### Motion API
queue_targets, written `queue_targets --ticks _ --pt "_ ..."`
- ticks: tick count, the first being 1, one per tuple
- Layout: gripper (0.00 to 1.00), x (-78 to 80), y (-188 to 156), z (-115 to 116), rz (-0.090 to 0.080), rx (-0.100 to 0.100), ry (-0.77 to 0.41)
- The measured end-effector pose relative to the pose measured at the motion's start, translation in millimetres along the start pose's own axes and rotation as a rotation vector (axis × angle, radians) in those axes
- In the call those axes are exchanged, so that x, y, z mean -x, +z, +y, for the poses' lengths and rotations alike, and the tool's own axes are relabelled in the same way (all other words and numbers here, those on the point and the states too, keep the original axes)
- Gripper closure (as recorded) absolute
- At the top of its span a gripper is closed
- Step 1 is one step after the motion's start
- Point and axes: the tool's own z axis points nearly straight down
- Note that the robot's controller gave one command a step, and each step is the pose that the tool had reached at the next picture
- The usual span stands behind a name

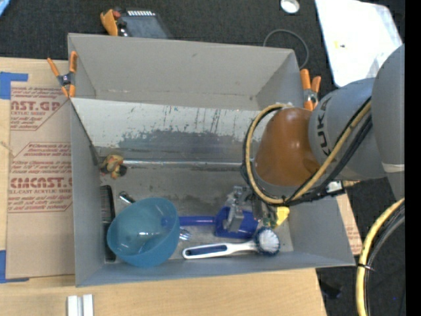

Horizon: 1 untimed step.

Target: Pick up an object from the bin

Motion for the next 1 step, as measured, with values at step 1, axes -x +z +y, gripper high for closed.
queue_targets --ticks 1 --pt "1.0 -2.9 -26.5 0.1 0.011 -0.001 0.0"
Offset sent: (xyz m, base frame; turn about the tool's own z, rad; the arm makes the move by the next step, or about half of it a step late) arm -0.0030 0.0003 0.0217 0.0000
